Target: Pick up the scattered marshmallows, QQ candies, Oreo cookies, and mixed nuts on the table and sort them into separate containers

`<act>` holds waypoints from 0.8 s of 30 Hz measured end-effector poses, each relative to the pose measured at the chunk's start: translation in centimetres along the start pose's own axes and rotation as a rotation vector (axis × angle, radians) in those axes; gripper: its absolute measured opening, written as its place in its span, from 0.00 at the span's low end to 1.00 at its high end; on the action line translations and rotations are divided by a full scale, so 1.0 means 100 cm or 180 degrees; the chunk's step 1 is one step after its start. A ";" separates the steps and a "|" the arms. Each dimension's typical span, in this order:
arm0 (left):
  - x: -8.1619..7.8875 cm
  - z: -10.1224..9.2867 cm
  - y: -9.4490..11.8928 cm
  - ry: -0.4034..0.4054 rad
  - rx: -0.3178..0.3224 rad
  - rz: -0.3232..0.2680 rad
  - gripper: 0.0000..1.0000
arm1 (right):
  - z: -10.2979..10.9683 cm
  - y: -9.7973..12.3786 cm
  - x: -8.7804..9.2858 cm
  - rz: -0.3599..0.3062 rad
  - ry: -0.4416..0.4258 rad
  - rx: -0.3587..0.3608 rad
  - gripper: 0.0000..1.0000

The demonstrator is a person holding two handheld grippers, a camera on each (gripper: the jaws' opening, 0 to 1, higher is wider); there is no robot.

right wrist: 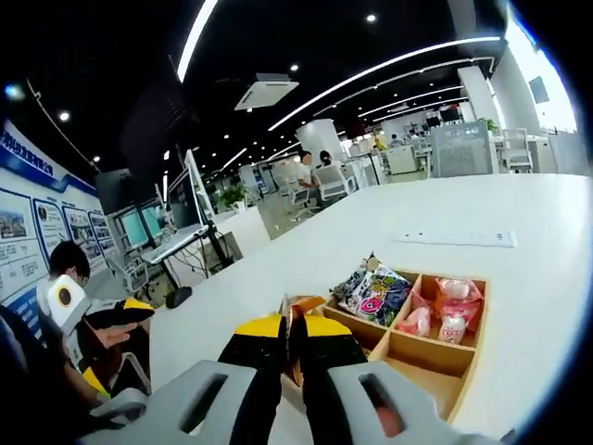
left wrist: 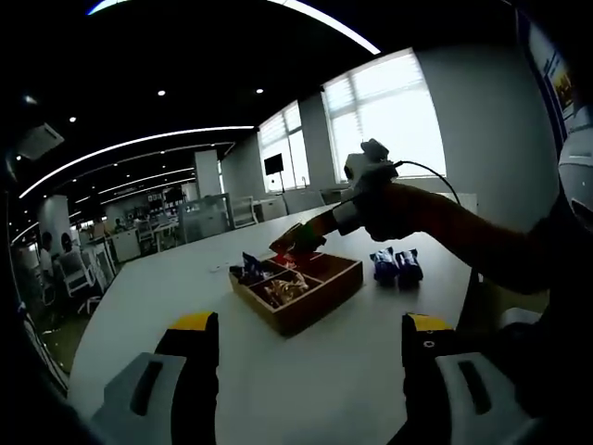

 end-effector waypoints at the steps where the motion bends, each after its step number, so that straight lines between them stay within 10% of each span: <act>1: 0.000 0.000 0.000 -0.0003 0.0000 0.0002 0.85 | -0.001 -0.002 0.001 0.0001 -0.0016 -0.0001 0.02; 24: 0.004 0.002 0.003 0.0018 -0.0019 0.0016 0.84 | -0.024 -0.028 0.020 0.0002 -0.0367 0.0163 0.02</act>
Point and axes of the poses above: the point that each gripper's makers call its tool centre point, and the gripper's own axes: y roughly backward along the fingers, z roughly to its left, x roughly out of its underside, the point moved 10 cm from there along y, roughly backward along the fingers, and after that the axes turned 11 degrees about -x, right-handed, at the moved point
